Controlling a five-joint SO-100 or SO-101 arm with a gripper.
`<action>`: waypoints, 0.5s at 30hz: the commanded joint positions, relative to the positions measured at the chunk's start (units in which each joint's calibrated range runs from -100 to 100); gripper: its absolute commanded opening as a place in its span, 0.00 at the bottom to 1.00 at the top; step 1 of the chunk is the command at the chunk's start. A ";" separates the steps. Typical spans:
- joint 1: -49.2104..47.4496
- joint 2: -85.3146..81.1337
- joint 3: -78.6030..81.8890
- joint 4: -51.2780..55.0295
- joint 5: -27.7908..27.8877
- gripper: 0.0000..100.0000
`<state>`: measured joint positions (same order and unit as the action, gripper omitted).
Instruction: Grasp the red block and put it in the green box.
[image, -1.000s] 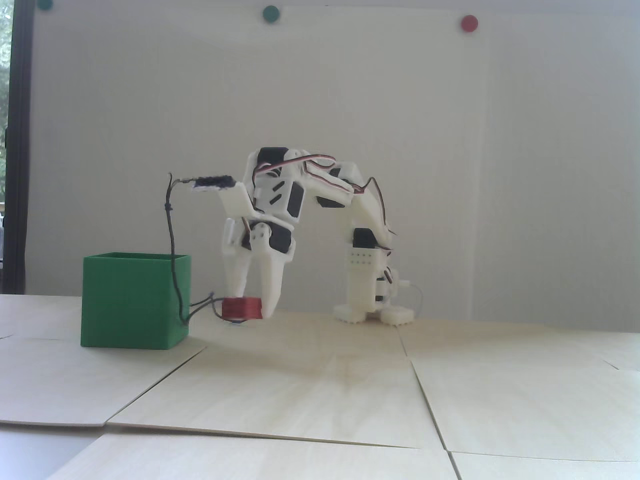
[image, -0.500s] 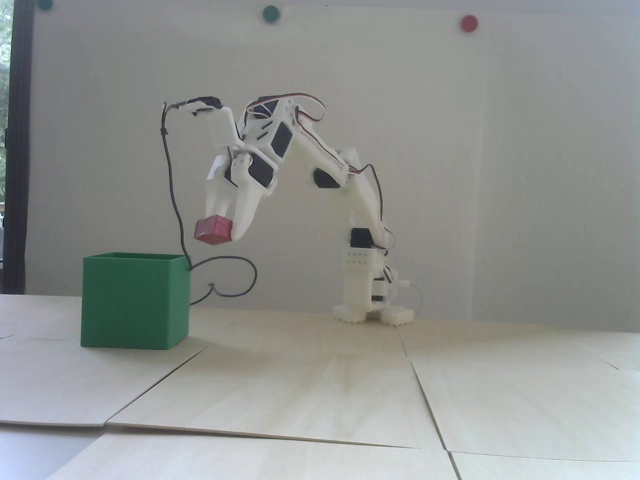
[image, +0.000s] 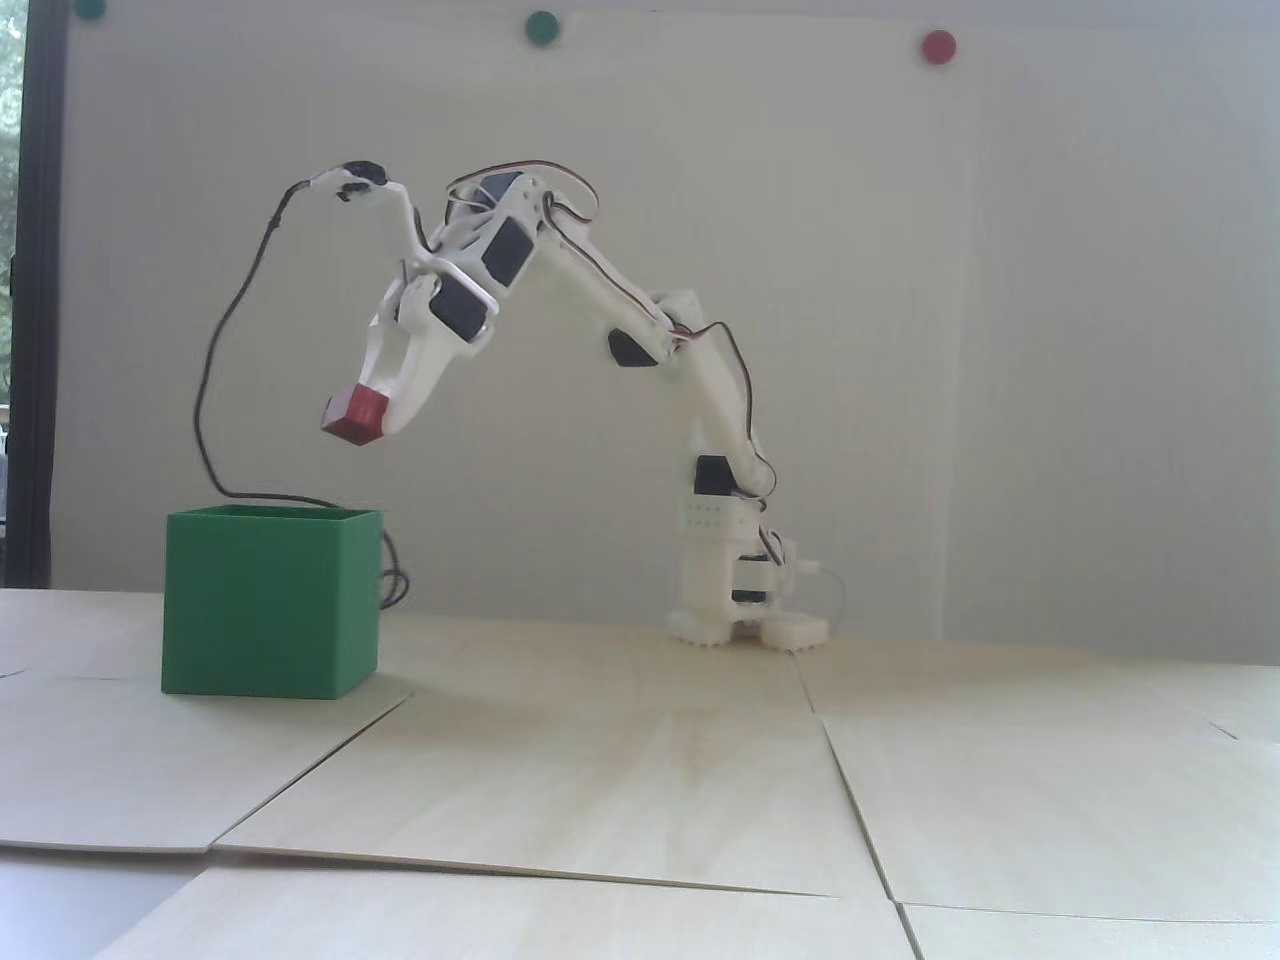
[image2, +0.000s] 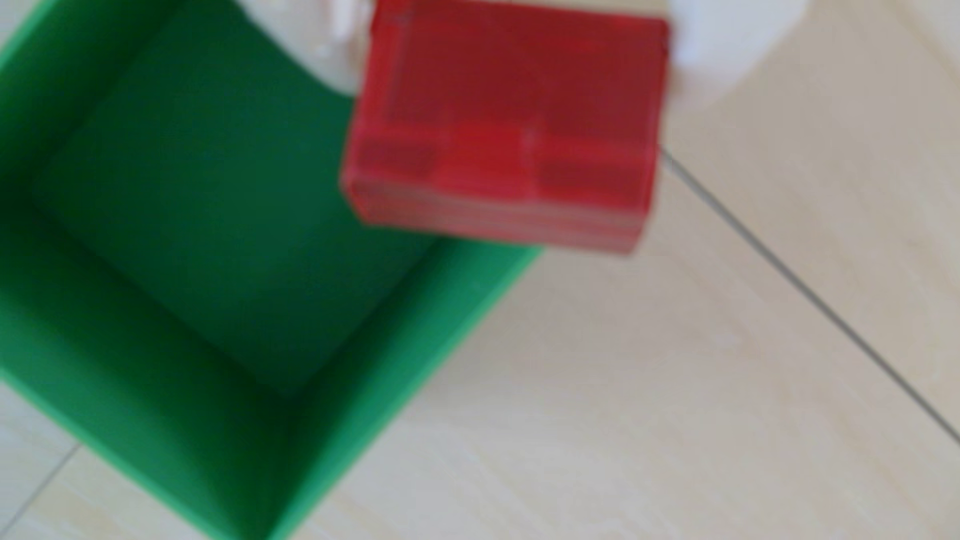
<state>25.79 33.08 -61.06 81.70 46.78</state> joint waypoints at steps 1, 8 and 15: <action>4.56 -8.73 -6.29 0.43 -0.29 0.02; 8.18 -8.49 -6.29 -0.16 0.13 0.02; 4.81 -8.33 -6.38 -0.33 -0.24 0.02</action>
<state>32.59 33.08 -62.40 81.70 46.83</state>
